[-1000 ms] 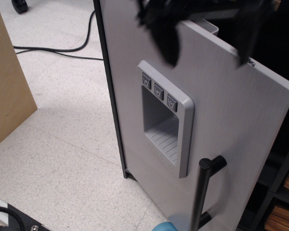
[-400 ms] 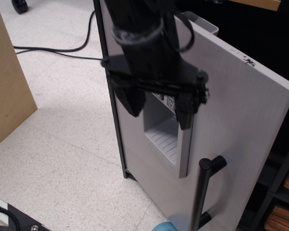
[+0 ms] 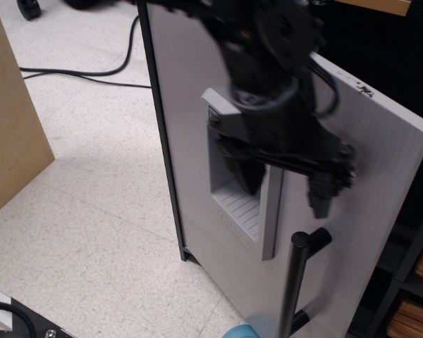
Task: Close fridge
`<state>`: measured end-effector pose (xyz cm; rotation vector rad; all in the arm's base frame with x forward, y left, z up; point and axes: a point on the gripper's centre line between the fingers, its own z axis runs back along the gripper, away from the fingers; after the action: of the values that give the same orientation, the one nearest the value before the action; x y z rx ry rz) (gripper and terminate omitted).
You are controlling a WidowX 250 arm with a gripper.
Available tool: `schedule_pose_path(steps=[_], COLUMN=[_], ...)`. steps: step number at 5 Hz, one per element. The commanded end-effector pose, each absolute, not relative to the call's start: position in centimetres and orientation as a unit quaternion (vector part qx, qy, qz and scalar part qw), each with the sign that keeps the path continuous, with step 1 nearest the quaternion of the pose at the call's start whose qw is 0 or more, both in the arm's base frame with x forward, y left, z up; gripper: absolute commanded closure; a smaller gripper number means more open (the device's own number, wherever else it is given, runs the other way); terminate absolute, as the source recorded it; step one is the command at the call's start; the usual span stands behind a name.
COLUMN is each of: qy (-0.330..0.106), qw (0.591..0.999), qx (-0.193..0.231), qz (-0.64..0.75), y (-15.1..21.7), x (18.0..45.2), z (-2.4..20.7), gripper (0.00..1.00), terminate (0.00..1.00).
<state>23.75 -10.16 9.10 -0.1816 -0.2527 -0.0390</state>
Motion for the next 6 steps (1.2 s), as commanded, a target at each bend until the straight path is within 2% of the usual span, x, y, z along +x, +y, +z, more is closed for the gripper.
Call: schedule_pose_path(steps=[1, 4, 6], qy=[-0.165, -0.207, -0.224], qw=[0.980, 0.972, 0.969], qx=[-0.112, -0.107, -0.103], qz=[-0.027, 0.006, 0.020], y=[-13.4, -16.1, -16.7], x=[26.3, 31.1, 33.0], z=[11.2, 10.7, 10.5], gripper=[0.00, 0.00, 0.00], terminate=[0.00, 0.00, 0.00])
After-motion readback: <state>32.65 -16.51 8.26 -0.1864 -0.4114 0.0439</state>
